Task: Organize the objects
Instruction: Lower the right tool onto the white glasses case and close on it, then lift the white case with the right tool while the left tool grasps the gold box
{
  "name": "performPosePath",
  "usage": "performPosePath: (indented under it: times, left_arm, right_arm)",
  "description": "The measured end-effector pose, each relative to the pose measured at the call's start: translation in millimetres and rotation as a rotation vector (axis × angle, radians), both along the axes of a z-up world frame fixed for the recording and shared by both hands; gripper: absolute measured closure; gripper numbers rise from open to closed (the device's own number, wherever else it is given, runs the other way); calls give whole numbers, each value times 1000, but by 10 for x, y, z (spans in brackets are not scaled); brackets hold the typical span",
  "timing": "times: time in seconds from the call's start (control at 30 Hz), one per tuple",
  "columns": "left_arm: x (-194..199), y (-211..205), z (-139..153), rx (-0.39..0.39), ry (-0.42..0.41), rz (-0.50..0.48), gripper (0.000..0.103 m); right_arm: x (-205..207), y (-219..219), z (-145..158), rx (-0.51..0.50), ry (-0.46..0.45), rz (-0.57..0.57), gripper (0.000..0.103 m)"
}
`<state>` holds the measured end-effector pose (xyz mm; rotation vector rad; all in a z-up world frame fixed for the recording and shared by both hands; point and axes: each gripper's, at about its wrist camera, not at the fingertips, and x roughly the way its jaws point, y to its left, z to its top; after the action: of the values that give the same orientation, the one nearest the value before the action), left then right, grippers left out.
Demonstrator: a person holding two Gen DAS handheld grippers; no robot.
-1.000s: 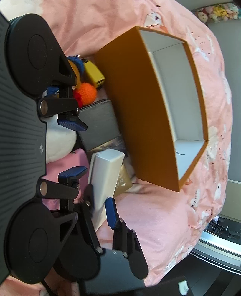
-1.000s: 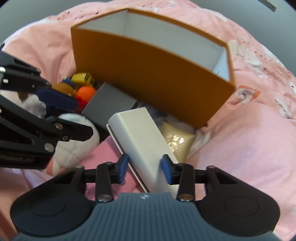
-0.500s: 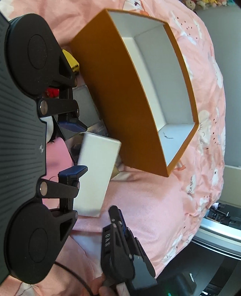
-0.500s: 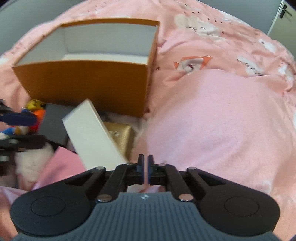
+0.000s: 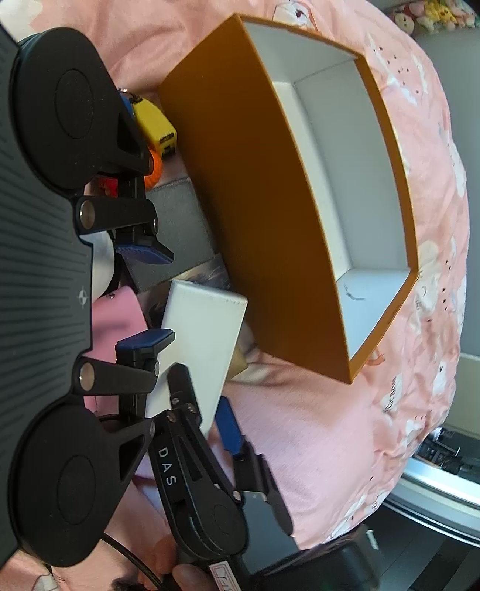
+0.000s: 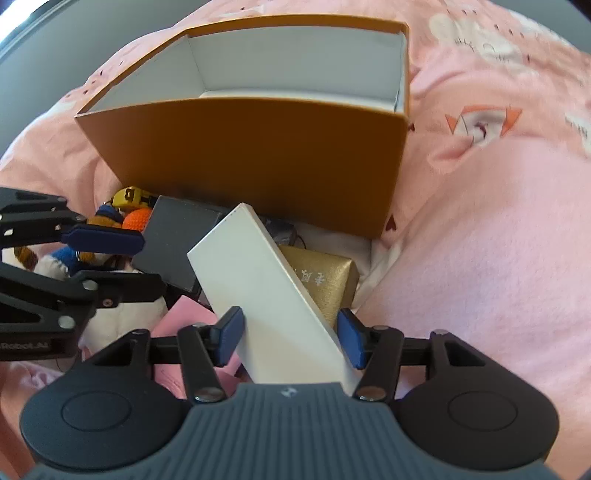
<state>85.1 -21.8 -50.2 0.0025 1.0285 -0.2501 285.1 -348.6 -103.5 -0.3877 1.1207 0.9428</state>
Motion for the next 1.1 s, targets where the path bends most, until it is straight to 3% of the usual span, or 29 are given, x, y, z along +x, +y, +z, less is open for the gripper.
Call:
performPosePath:
  times: [0.03,0.2,0.37,0.43,0.5,0.57,0.63,0.73,0.83,0.9,1.03,1.1]
  left_arm:
    - [-6,6,5,0,-2,6,55]
    - [-54,43,74,-8,-28,23,56]
    - [-121,72,158,-18,-64,38,56]
    - [-147,82,187,-26,-74,44,56]
    - [-154,93,208,-34,-80,53,56]
    - [-154,102,221,-42,-83,59,56]
    - [-164,106,232,-46,-89,61,56]
    - [-185,112,218,-39,-84,66,56]
    - [-193,135,212,-44,-82,77,56]
    - [-180,146,203,-46,-79,80,56]
    - [-168,176,170,-51,-66,79,56]
    - [-156,193,151,-56,-56,82,56]
  right_arm:
    - [-20,-23,3,4,-2,0,45]
    - [-180,-40,128,-6,-44,-3,69]
    - [-376,-106,322,25,-53,28,74]
    - [-442,-132,404,62,-25,44,78]
    - [-487,-124,447,95,34,58,93]
    - [-521,-62,385,101,135,78,96]
    - [-604,22,253,70,138,93,97]
    - [-671,78,173,52,164,113,95]
    - [-697,42,323,83,99,122,85]
    - [-687,10,447,106,42,121,56]
    - [-522,31,482,86,-38,107,51]
    - [-389,71,405,57,-14,111,46]
